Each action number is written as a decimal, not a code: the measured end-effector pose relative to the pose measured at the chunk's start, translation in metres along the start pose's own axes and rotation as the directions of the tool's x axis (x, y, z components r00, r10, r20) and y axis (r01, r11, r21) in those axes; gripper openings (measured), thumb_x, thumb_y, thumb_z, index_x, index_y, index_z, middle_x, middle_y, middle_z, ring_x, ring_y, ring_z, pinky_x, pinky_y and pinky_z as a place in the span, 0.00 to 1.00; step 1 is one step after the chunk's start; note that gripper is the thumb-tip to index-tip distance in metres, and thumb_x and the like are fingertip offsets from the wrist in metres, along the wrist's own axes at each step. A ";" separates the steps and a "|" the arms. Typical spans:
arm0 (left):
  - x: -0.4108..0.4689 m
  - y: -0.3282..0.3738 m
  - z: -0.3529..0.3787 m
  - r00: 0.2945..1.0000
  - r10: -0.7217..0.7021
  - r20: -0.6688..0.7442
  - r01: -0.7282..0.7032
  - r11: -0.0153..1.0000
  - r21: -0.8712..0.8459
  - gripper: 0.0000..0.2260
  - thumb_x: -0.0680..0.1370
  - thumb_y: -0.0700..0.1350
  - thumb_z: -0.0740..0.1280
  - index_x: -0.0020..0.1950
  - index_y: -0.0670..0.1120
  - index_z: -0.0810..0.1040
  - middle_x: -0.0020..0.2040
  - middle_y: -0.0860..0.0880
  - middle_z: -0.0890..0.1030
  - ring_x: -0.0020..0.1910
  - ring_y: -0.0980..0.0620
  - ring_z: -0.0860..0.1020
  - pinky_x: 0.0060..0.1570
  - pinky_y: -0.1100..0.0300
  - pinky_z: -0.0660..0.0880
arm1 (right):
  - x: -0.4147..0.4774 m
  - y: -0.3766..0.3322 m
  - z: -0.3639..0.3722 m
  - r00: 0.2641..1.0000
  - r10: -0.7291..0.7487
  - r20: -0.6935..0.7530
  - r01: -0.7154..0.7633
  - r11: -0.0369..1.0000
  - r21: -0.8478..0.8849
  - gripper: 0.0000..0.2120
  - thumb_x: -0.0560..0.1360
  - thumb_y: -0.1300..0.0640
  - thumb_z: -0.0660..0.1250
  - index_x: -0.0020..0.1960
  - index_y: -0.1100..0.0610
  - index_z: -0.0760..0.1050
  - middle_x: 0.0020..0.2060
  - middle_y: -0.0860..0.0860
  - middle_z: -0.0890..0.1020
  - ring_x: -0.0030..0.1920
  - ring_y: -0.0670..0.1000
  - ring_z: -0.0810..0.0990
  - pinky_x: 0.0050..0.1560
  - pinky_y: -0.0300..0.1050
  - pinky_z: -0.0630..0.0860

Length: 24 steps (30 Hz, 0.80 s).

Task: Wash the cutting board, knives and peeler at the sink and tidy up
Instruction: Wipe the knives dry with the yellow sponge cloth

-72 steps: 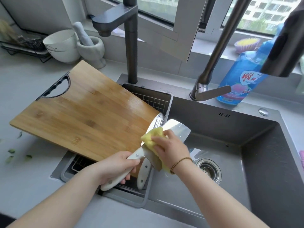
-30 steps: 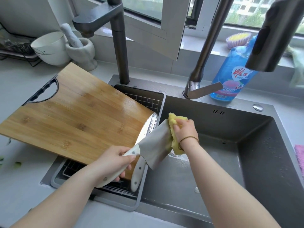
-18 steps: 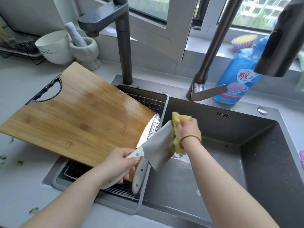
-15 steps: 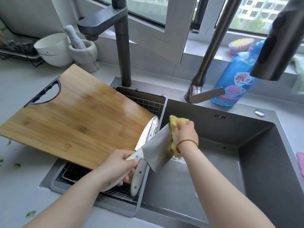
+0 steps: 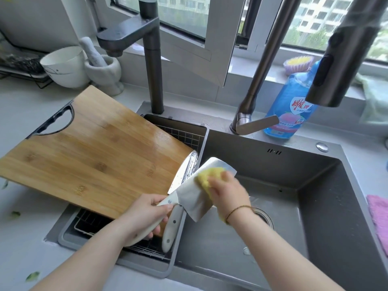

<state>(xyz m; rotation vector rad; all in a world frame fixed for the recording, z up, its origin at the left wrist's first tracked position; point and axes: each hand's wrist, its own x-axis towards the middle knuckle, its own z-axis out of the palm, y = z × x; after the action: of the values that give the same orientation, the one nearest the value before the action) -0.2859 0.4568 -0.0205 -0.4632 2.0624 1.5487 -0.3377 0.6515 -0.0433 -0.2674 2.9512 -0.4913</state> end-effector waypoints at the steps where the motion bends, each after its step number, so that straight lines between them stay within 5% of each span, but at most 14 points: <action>1: 0.000 0.000 0.000 1.000 0.000 -0.003 0.000 1.000 0.001 0.08 0.78 0.42 0.63 0.46 0.56 0.75 0.37 0.45 0.77 0.23 0.55 0.71 0.21 0.64 0.67 | -0.012 -0.007 0.010 0.992 -0.127 -0.009 0.127 0.992 0.005 0.14 0.78 0.51 0.56 0.59 0.47 0.75 0.59 0.53 0.70 0.53 0.55 0.76 0.45 0.41 0.71; 4: 0.000 -0.001 0.001 1.000 -0.003 -0.014 0.003 1.000 0.013 0.07 0.78 0.43 0.63 0.50 0.55 0.74 0.37 0.45 0.77 0.23 0.55 0.71 0.21 0.64 0.68 | -0.035 -0.014 0.010 0.954 -0.298 0.024 0.297 0.954 0.043 0.17 0.70 0.47 0.55 0.45 0.46 0.82 0.42 0.51 0.78 0.35 0.50 0.80 0.26 0.36 0.67; 7: 0.000 -0.001 0.002 1.000 0.014 -0.024 -0.014 1.000 0.020 0.08 0.78 0.42 0.62 0.48 0.57 0.74 0.37 0.45 0.77 0.23 0.55 0.71 0.21 0.64 0.68 | -0.011 0.005 0.005 0.997 -0.082 -0.007 0.083 0.993 0.079 0.29 0.68 0.39 0.45 0.56 0.47 0.78 0.56 0.55 0.73 0.53 0.55 0.76 0.42 0.41 0.68; 10: -0.002 -0.002 0.003 0.999 0.020 -0.025 -0.019 0.999 0.034 0.10 0.78 0.43 0.62 0.44 0.59 0.73 0.37 0.46 0.77 0.23 0.55 0.72 0.22 0.63 0.69 | 0.008 0.025 -0.005 0.983 0.175 -0.056 -0.166 0.977 0.135 0.16 0.79 0.49 0.53 0.63 0.45 0.72 0.62 0.55 0.67 0.58 0.57 0.72 0.51 0.42 0.70; 13: -0.001 -0.002 0.003 0.999 0.015 -0.033 -0.014 0.999 0.037 0.10 0.78 0.43 0.62 0.44 0.60 0.73 0.36 0.46 0.77 0.23 0.55 0.71 0.22 0.63 0.68 | -0.005 0.004 0.004 0.999 0.033 0.009 -0.034 0.995 0.089 0.19 0.76 0.45 0.52 0.61 0.45 0.74 0.60 0.55 0.70 0.54 0.58 0.75 0.49 0.43 0.71; 16: 0.000 -0.002 0.003 0.999 0.010 -0.032 -0.009 1.000 0.027 0.10 0.78 0.43 0.62 0.44 0.59 0.74 0.35 0.47 0.76 0.22 0.55 0.71 0.21 0.65 0.67 | -0.024 -0.015 0.009 0.982 -0.190 0.000 0.189 0.977 0.099 0.22 0.68 0.45 0.51 0.47 0.47 0.82 0.46 0.55 0.80 0.35 0.56 0.81 0.30 0.45 0.75; 18: 0.001 -0.001 0.004 1.000 0.009 -0.026 -0.008 1.000 0.025 0.09 0.78 0.43 0.62 0.45 0.58 0.74 0.35 0.47 0.76 0.22 0.56 0.71 0.21 0.65 0.67 | -0.020 -0.013 0.006 0.985 -0.173 -0.001 0.171 0.977 0.129 0.25 0.68 0.43 0.49 0.51 0.48 0.81 0.53 0.56 0.79 0.43 0.58 0.81 0.38 0.48 0.76; 20: 0.002 -0.001 0.006 1.000 0.013 -0.020 -0.013 0.999 0.029 0.09 0.78 0.43 0.62 0.45 0.57 0.74 0.35 0.46 0.76 0.22 0.56 0.70 0.20 0.65 0.67 | -0.010 0.001 0.002 0.999 -0.037 0.026 0.034 0.991 0.126 0.23 0.74 0.43 0.49 0.60 0.47 0.76 0.63 0.55 0.71 0.57 0.57 0.75 0.51 0.45 0.72; 24: 0.004 0.000 0.010 1.000 0.022 -0.008 -0.022 0.999 0.047 0.06 0.78 0.43 0.62 0.47 0.55 0.75 0.36 0.46 0.76 0.21 0.56 0.70 0.19 0.66 0.68 | 0.013 0.026 -0.014 0.965 0.257 0.057 -0.262 0.955 0.141 0.16 0.79 0.52 0.56 0.66 0.48 0.70 0.64 0.54 0.67 0.60 0.57 0.72 0.55 0.44 0.69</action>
<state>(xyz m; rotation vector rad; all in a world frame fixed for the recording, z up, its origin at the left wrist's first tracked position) -0.2875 0.4664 -0.0251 -0.4314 2.1120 1.5102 -0.3564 0.6777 -0.0398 0.1255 2.8343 -0.6533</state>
